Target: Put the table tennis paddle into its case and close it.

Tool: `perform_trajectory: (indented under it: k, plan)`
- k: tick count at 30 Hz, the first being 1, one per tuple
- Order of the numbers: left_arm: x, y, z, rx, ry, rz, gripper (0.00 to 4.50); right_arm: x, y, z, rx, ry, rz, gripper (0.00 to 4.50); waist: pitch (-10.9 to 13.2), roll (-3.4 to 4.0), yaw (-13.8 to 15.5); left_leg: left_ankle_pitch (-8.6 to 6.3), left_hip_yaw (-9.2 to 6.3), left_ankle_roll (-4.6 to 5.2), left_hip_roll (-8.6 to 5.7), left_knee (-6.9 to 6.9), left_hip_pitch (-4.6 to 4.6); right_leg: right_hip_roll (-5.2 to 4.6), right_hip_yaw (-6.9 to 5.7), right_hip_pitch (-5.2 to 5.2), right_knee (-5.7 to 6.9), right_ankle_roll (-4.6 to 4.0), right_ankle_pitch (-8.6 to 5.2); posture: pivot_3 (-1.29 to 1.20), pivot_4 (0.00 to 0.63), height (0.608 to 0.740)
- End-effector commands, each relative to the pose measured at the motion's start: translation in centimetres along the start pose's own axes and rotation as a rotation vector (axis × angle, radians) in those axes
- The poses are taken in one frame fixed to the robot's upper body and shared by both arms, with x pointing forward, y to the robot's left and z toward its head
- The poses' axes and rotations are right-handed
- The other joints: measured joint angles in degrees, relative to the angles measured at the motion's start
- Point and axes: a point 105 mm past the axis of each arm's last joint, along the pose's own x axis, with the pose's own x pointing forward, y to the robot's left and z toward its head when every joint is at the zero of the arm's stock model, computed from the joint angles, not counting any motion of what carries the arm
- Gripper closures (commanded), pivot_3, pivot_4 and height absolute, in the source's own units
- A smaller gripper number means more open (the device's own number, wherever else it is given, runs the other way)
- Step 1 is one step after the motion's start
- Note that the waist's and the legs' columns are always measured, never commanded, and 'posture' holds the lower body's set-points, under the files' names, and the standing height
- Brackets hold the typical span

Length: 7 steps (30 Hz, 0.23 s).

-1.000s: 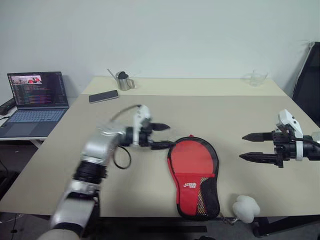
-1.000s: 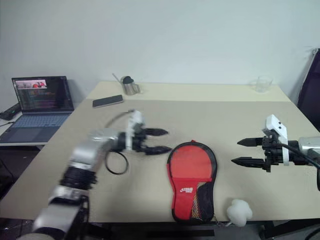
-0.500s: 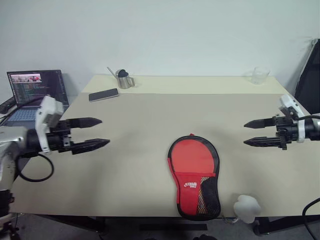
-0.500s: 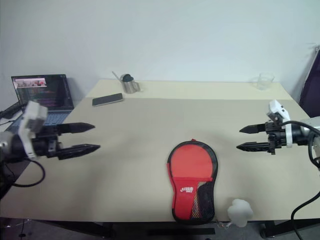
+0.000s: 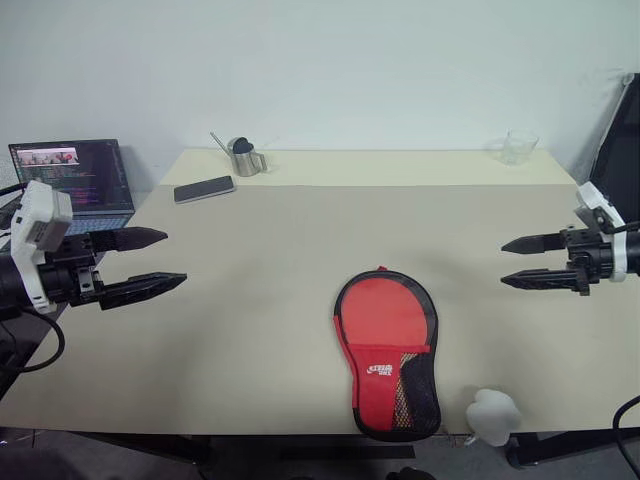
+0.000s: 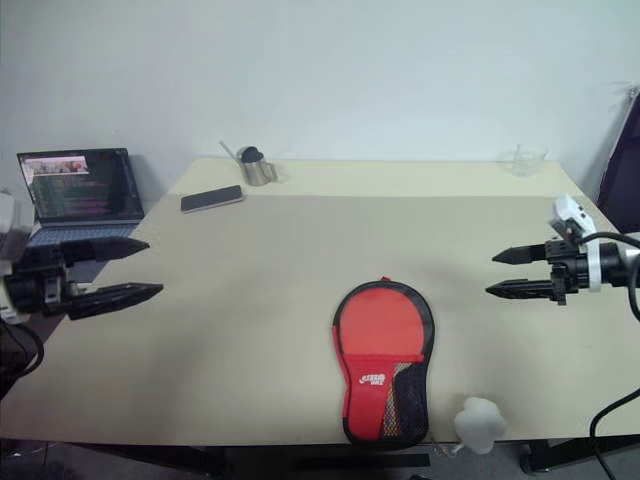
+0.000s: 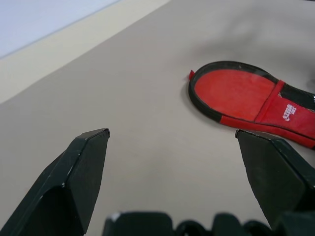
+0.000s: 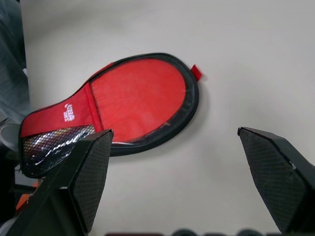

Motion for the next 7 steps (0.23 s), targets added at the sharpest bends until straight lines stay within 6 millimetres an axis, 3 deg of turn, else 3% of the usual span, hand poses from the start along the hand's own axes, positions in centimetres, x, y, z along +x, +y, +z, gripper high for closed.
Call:
perform_trajectory:
  k: [1,7]
  plan:
    - [-0.16,-0.11,0.68,0.039,0.010,0.006,0.00,-0.76,1.07,1.15,-0.052,-0.008,0.057,0.04,0.00,0.00,0.00,0.00,0.00,0.00,0.00,0.00,0.00,0.00,0.00,0.00,0.00,0.00,0.00,0.00,0.150,0.740]
    - [0.17,-0.17,1.37,0.025,-0.033,0.025,0.00,0.15,1.78,1.70,-0.075,-0.014,0.095,0.04,0.00,0.00,-0.01,0.00,0.02,0.00,0.00,0.00,0.01,0.00,0.02,-0.01,0.02,0.00,0.00,0.00,0.150,0.740]
